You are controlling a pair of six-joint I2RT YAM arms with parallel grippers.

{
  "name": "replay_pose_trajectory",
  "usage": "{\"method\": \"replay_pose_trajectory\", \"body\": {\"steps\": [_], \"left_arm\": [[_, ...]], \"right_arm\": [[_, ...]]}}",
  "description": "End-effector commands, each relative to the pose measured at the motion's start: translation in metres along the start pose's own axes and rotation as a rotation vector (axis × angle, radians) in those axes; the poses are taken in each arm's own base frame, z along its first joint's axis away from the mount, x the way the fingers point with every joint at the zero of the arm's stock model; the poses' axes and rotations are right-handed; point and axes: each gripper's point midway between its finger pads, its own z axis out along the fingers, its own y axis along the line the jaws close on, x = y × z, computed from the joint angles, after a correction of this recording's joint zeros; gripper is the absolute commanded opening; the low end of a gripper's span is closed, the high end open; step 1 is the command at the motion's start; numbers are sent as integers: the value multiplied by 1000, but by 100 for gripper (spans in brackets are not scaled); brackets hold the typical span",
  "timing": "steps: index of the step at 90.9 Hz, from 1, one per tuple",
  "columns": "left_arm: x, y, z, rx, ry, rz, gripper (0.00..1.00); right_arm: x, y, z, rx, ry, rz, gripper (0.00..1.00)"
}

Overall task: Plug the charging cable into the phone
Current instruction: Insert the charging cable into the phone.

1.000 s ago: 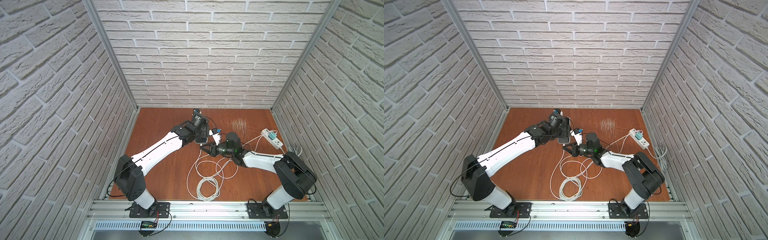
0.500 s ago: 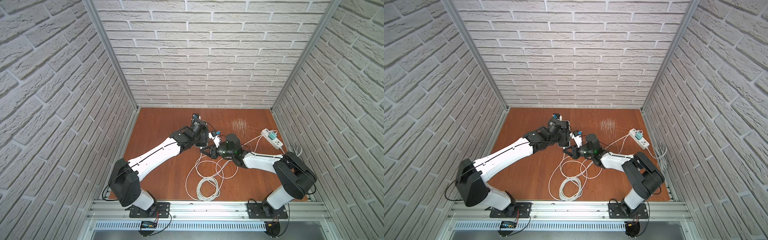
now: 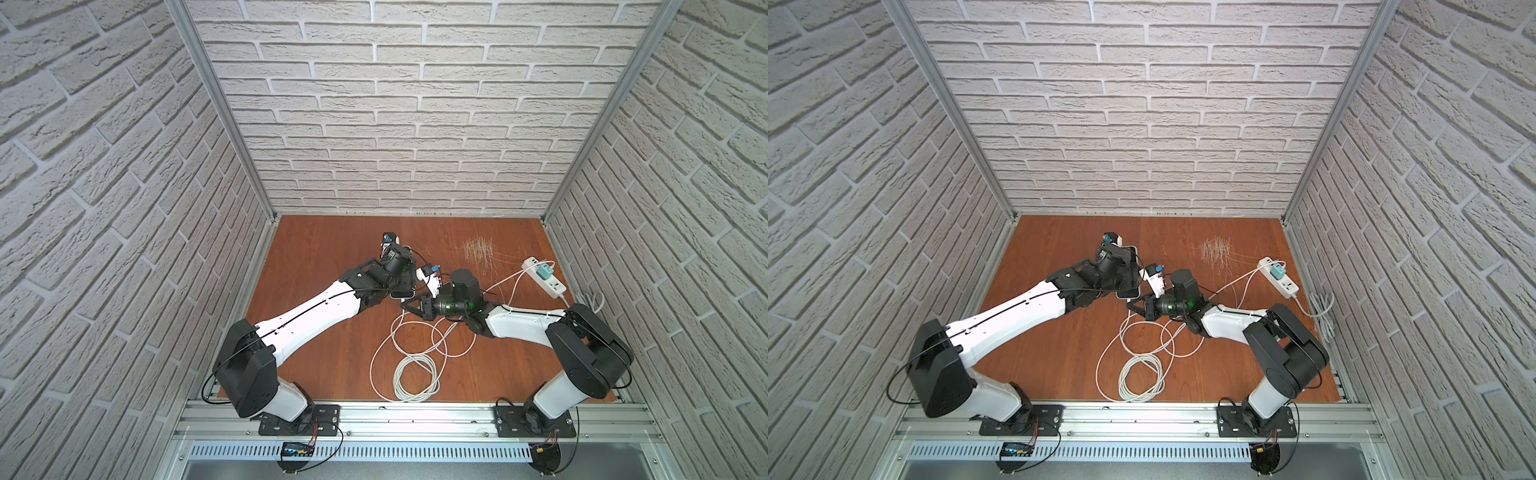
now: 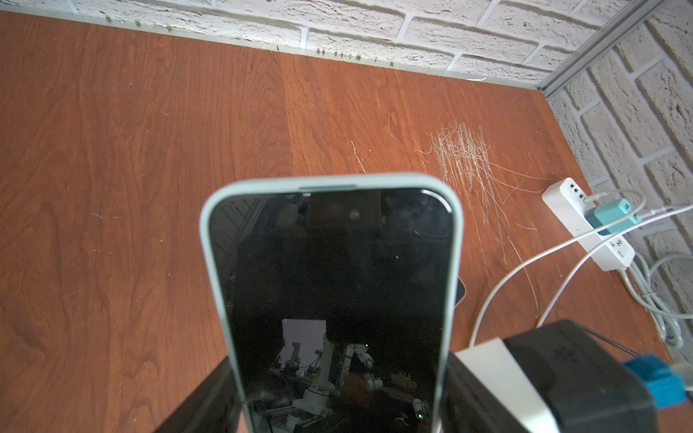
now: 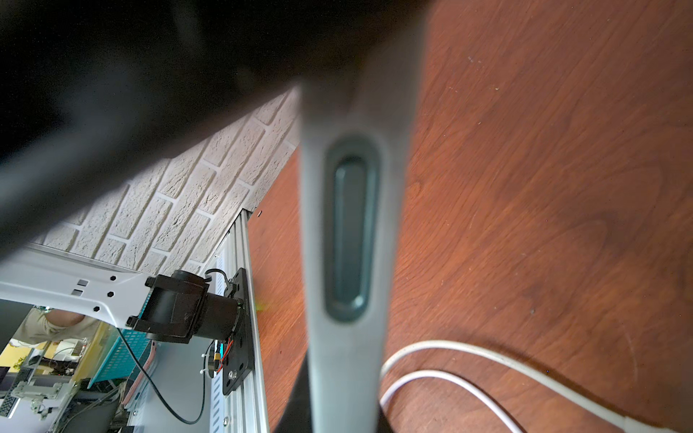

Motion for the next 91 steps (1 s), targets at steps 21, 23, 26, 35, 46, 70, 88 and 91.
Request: {"method": "replay_pose_trajectory", "body": {"steps": [21, 23, 26, 35, 46, 70, 88, 91], "left_arm": [[26, -11, -3, 18, 106, 37, 28], [25, -9, -3, 9, 104, 35, 28], [22, -7, -3, -6, 97, 28, 28], [8, 1, -2, -51, 82, -12, 27], [-13, 26, 2, -130, 66, -131, 26], [-29, 98, 11, -310, 20, -429, 24], [-17, 137, 12, -444, 14, -638, 23], [-13, 142, 14, -465, 23, -668, 24]], "right_arm": [[-47, 13, -7, -4, -162, -106, 6], [-47, 13, -7, -3, -160, -106, 6], [-47, 12, -7, -1, -159, -106, 9], [-47, 10, -8, 13, -160, -108, 17], [-46, 6, -8, 38, -156, -109, 26], [-47, -1, -7, 79, -144, -95, 32], [-53, -12, -20, 142, -193, -78, 39], [-53, -14, -21, 147, -195, -74, 39]]}}
